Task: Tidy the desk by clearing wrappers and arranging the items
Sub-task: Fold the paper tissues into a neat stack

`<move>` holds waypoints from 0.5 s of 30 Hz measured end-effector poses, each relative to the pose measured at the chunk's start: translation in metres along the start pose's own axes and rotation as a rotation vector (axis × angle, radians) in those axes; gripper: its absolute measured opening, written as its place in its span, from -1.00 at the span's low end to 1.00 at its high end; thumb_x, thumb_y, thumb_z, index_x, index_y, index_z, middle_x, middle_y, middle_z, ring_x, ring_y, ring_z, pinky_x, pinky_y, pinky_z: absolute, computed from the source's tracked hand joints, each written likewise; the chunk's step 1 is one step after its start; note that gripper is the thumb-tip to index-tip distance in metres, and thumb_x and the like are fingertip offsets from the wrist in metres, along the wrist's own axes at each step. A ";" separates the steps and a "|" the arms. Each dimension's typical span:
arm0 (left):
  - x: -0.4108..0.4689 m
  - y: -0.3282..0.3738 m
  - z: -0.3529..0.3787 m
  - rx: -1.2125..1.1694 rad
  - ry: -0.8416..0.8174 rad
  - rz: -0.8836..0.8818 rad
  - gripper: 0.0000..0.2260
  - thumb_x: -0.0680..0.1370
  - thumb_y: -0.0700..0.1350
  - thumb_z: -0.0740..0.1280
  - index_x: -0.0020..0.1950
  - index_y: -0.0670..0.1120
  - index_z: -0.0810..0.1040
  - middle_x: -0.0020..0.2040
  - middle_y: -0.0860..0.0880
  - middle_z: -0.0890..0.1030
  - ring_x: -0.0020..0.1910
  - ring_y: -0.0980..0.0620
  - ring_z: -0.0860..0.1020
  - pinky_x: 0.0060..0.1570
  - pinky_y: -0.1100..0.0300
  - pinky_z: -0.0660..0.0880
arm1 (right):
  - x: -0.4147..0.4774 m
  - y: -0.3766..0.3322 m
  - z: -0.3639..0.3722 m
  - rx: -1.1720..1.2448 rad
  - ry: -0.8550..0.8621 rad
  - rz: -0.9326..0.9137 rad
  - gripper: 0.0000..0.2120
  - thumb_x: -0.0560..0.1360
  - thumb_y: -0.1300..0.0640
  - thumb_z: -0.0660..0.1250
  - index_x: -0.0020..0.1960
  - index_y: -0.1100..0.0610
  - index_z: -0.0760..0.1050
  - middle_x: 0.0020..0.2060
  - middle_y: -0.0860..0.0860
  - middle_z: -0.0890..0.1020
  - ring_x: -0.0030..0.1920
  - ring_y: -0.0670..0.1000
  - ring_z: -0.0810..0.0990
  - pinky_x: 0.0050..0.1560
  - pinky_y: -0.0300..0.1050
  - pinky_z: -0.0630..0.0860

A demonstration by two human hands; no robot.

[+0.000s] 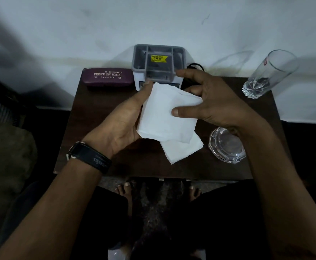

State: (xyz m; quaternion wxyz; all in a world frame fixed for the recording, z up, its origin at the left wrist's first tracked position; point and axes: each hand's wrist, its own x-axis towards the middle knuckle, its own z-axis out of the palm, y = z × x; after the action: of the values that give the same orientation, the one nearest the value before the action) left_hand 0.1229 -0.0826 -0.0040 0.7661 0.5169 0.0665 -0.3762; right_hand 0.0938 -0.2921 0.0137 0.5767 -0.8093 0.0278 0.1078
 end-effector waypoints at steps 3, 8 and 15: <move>0.000 0.000 0.001 -0.044 -0.014 0.000 -0.47 0.70 0.26 0.11 0.47 -0.05 0.54 0.33 -0.12 0.69 0.24 -0.12 0.70 0.10 -0.03 0.70 | 0.001 0.002 0.001 0.014 0.003 -0.004 -0.17 0.37 0.30 0.63 0.54 0.03 0.36 -0.06 -0.02 0.79 -0.04 -0.11 0.77 -0.10 -0.33 0.62; 0.003 -0.003 -0.003 0.081 -0.045 0.014 -0.49 0.65 0.27 0.23 0.40 -0.05 0.60 0.30 -0.10 0.71 0.28 -0.13 0.68 0.23 -0.13 0.63 | 0.003 0.004 0.001 0.032 0.002 -0.017 -0.21 0.37 0.32 0.62 0.51 0.04 0.39 -0.06 -0.07 0.77 -0.06 -0.17 0.75 -0.13 -0.36 0.61; 0.006 -0.014 -0.014 0.256 0.094 0.162 -0.83 0.52 -0.19 0.48 0.11 -0.10 0.73 0.06 -0.09 0.79 0.05 -0.05 0.77 0.02 0.07 0.72 | 0.006 0.004 0.005 -0.002 0.044 -0.026 -0.26 0.39 0.25 0.63 0.49 0.06 0.41 0.07 0.02 0.72 0.06 -0.13 0.73 -0.02 -0.27 0.65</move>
State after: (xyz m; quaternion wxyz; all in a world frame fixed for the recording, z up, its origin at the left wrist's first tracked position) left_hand 0.1219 -0.0766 -0.0231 0.7176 0.6312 0.0119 -0.2941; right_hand 0.0985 -0.2885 0.0073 0.5765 -0.8124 0.0299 0.0826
